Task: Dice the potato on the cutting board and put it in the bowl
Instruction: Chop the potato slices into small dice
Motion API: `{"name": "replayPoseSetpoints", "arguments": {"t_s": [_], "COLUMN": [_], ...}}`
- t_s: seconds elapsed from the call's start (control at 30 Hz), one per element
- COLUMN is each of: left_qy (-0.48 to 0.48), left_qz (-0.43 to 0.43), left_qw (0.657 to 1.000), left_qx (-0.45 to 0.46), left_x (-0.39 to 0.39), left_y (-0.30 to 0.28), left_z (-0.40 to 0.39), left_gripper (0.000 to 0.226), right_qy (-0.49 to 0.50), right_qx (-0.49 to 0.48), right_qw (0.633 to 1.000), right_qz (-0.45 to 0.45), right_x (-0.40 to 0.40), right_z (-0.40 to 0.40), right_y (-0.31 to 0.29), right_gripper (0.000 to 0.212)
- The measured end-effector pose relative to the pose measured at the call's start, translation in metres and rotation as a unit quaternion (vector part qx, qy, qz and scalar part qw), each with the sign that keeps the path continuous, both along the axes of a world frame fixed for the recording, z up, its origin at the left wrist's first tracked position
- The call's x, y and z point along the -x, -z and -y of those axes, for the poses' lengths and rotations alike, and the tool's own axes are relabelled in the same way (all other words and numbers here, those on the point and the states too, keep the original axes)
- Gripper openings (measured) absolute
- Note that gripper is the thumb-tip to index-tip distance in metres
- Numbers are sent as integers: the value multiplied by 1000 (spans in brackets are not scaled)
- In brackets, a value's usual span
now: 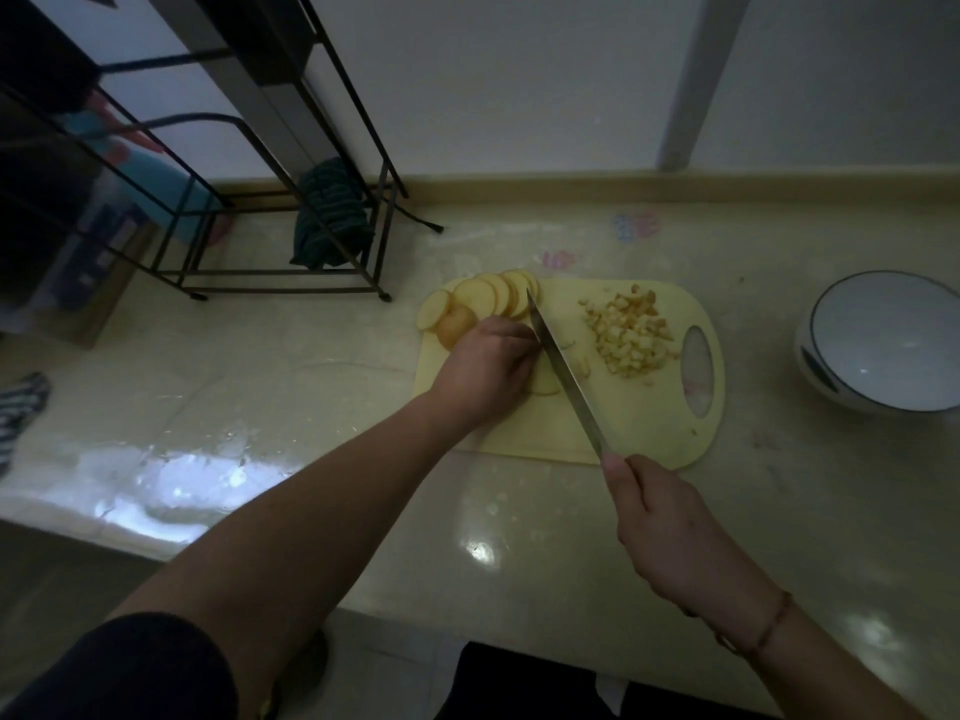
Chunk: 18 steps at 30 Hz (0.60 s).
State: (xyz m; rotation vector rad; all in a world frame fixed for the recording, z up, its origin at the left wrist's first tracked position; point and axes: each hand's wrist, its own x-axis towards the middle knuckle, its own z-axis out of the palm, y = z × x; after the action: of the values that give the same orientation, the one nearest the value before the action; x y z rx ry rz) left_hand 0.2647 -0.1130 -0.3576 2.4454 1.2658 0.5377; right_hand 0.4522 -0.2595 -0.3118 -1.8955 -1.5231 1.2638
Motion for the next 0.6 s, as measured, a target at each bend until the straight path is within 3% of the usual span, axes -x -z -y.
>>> {"name": "replayPoseSetpoints", "arguments": {"t_s": [0.33, 0.6], "left_qy": [49, 70], "left_qz": [6, -7], "left_qw": [998, 997], "left_qx": [-43, -44], "left_x": [4, 7], "left_y": [5, 4], "left_z": [-2, -7], "left_gripper": [15, 17], "right_qy": [55, -7], "right_qx": [53, 26], "right_qw": [995, 999], "right_qz": [-69, -31], "right_x": [-13, -14], "right_z": [0, -6], "right_y": [4, -1], "right_gripper": [64, 49]}}
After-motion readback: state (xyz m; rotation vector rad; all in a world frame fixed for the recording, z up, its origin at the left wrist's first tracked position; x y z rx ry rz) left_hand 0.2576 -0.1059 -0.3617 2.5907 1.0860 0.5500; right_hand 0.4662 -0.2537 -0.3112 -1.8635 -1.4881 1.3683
